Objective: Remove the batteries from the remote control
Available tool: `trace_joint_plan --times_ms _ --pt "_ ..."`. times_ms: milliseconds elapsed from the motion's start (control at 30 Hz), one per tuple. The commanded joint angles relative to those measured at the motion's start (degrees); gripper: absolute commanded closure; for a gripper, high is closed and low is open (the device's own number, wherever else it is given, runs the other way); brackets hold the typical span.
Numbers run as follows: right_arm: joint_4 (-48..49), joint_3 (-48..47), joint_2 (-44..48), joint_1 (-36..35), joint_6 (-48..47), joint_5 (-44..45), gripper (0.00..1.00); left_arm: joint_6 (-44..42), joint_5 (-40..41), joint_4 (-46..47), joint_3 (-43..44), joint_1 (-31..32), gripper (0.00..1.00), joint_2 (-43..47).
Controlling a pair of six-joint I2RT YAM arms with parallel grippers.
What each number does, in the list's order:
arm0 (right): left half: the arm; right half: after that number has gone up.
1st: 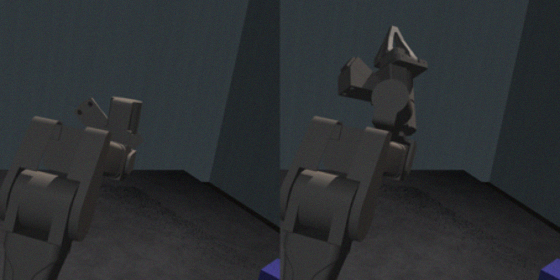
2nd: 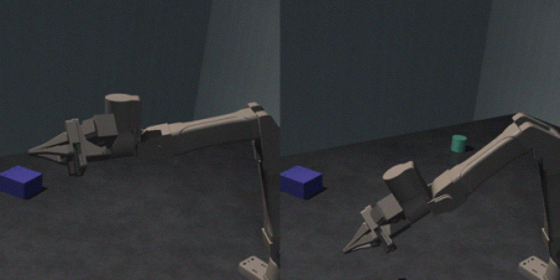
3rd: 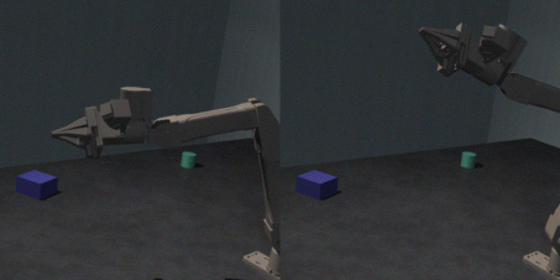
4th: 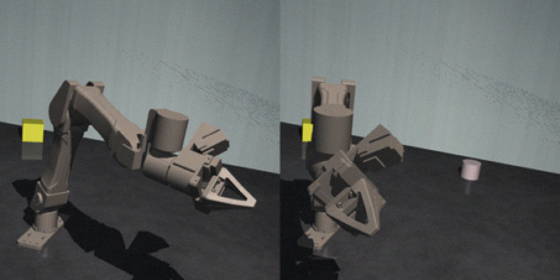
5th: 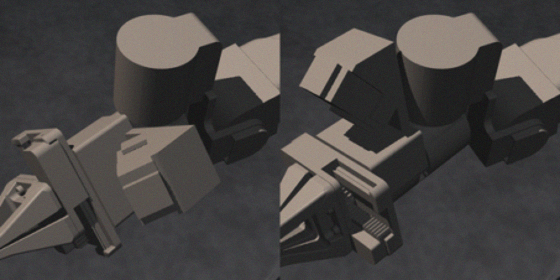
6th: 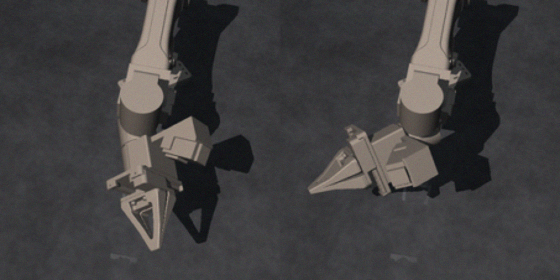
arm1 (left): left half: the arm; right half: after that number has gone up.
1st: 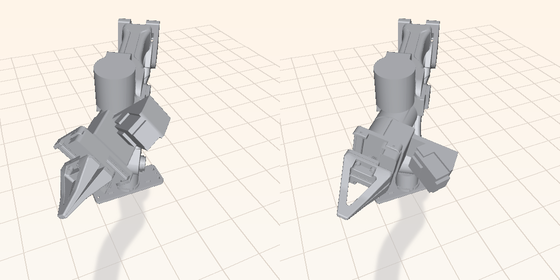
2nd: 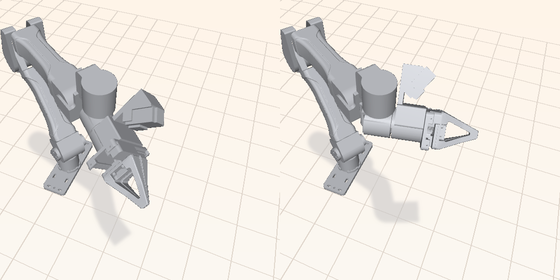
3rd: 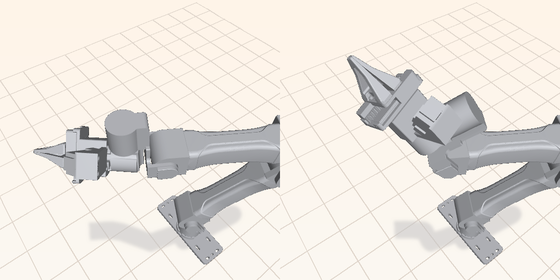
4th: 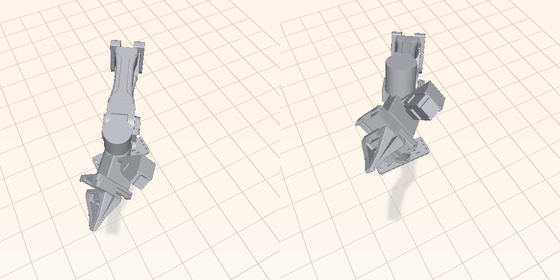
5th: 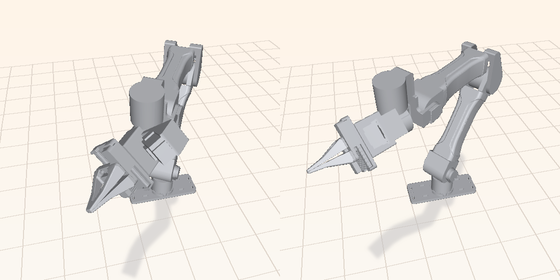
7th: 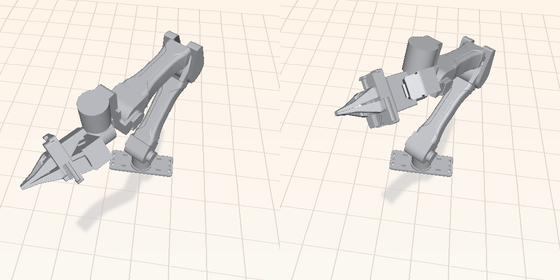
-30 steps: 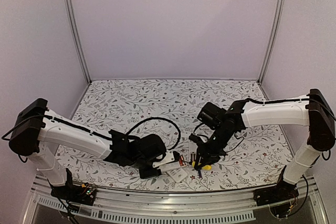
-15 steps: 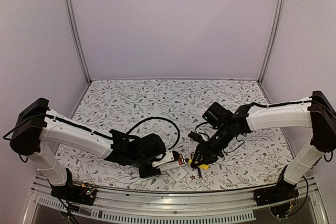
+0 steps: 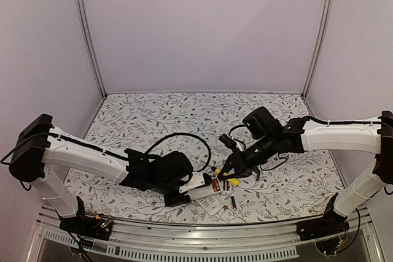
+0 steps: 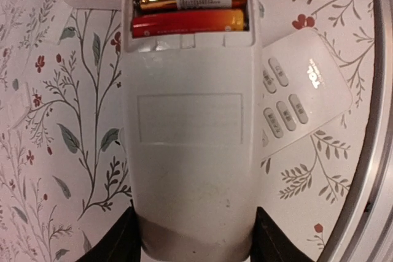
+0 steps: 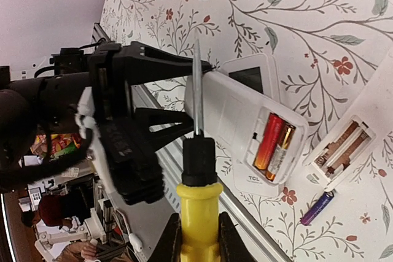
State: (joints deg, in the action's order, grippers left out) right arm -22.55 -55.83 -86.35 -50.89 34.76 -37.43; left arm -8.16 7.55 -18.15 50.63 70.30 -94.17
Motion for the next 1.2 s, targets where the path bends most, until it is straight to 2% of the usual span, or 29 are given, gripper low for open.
trace_joint_plan --times_ms 0,233,433,567,700,900,1000,1167 --pt "-6.0 -2.2 3.8 0.6 -0.1 10.0 1.0 3.6 -1.2 -0.6 1.8 -3.1 0.88 8.8" --pt "-9.8 -2.2 8.2 0.7 -0.8 18.2 1.0 15.6 -4.9 -6.9 -0.5 -0.8 0.87 15.1" --pt "-10.5 -0.5 12.9 0.7 -1.2 21.5 1.0 27.4 -6.4 -9.7 -2.4 7.9 0.88 12.8" --pt "-10.2 1.0 15.0 0.7 -1.1 22.6 1.0 30.6 -9.3 -11.5 -1.7 12.0 0.88 11.0" --pt "-8.5 3.2 16.2 0.7 -0.8 22.3 1.0 30.6 -13.2 -11.4 -1.4 15.4 0.88 8.9" --pt "-7.4 4.6 16.5 0.7 -0.4 21.9 1.0 26.3 -16.5 -11.1 -0.7 15.7 0.83 4.5" --pt "-7.3 4.5 16.4 0.7 -0.4 21.7 1.0 23.6 -17.4 -10.1 -0.2 14.8 0.83 2.9" --pt "-7.2 3.9 16.2 0.7 -0.6 21.6 1.0 19.8 -19.5 -8.0 -0.3 9.9 0.83 0.8"
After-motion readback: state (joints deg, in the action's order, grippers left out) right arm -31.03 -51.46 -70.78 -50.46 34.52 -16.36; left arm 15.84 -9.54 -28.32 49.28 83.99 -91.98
